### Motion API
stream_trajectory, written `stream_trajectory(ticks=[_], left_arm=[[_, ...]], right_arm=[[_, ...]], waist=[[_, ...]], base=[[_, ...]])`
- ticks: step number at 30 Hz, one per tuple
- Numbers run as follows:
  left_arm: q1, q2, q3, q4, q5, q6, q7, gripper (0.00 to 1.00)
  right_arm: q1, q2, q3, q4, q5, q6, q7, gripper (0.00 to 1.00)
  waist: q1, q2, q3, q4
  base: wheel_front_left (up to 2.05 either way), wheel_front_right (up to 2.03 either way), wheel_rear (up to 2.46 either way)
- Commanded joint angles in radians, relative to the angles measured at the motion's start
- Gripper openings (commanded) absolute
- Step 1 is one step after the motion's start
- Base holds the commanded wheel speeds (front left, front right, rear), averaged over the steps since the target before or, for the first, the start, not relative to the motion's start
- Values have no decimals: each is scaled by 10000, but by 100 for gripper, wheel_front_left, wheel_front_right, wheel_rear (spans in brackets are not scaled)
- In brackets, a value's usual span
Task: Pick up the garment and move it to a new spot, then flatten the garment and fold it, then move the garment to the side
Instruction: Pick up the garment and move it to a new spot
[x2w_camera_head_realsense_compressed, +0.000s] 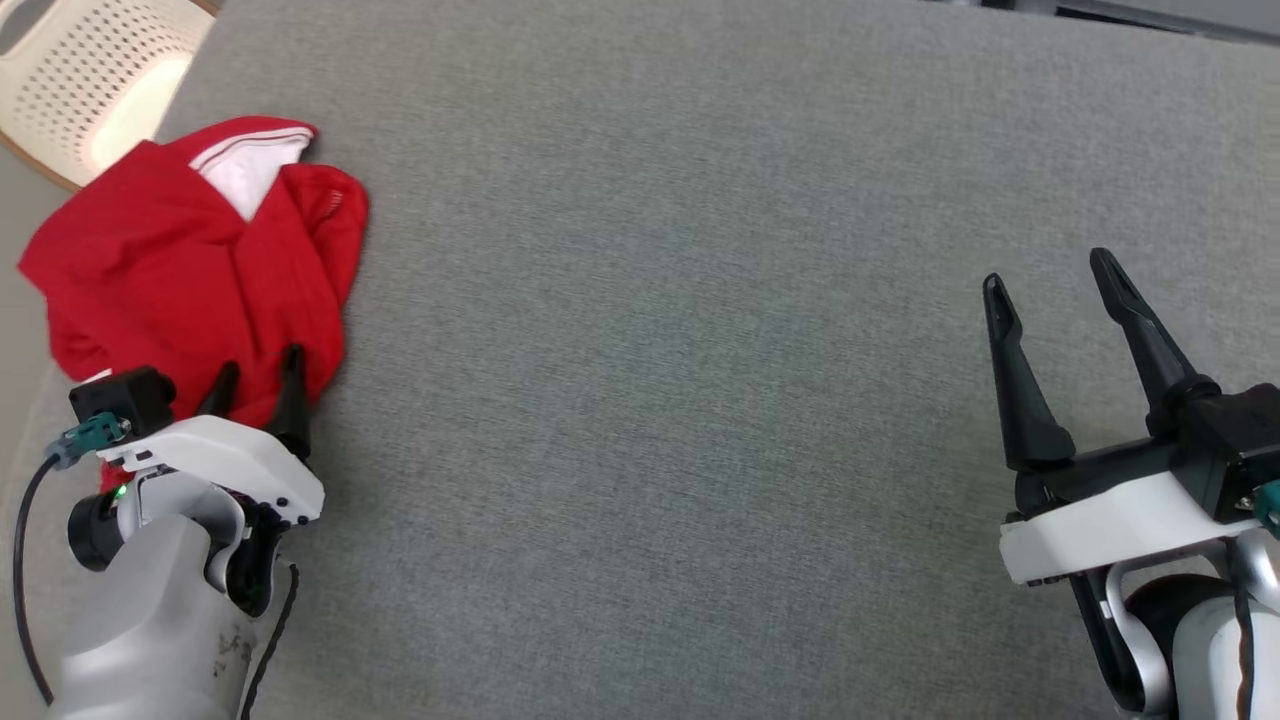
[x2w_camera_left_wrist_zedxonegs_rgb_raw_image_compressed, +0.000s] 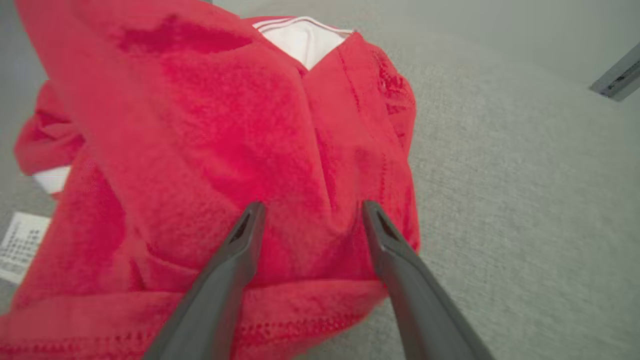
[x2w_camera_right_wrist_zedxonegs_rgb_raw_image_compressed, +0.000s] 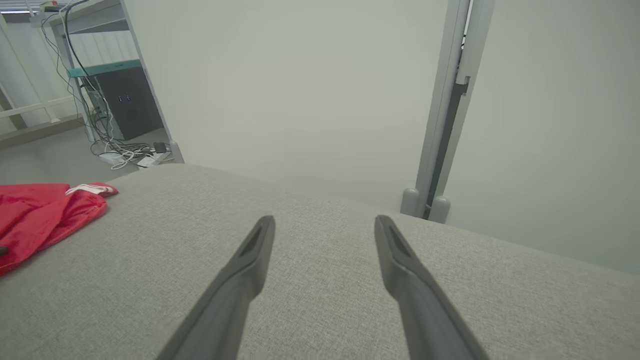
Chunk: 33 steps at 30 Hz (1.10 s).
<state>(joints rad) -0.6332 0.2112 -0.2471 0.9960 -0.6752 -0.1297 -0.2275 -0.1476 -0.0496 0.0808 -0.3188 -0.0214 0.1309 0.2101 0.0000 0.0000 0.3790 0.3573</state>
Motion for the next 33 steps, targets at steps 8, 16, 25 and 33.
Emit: stream_trajectory(ticks=[8,16,25,33], left_arm=[[-627,506,-889,971,-1021,-12,160,0],[-565,1288,-1154,268,-811,-13,-375,0],[1284,1356,574,-3239,940,189,-382,0],[3643,568,902,-6010,1910,404,-383,0]], right_arm=[[-427,-19,57,389,86,-5,-508,100],[-204,-21,0,868,460,-5,-969,100],[549,-17,-89,1317,918,-5,-1354,100],[1150,-16,124,1480,1307,-5,-1565,100]], waist=[[0,0,653,-793],[0,0,26,-1091],[0,0,-1239,-1736],[0,0,-2041,-2685]], base=[[0,0,0],[0,0,0],[0,0,0],[0,0,0]])
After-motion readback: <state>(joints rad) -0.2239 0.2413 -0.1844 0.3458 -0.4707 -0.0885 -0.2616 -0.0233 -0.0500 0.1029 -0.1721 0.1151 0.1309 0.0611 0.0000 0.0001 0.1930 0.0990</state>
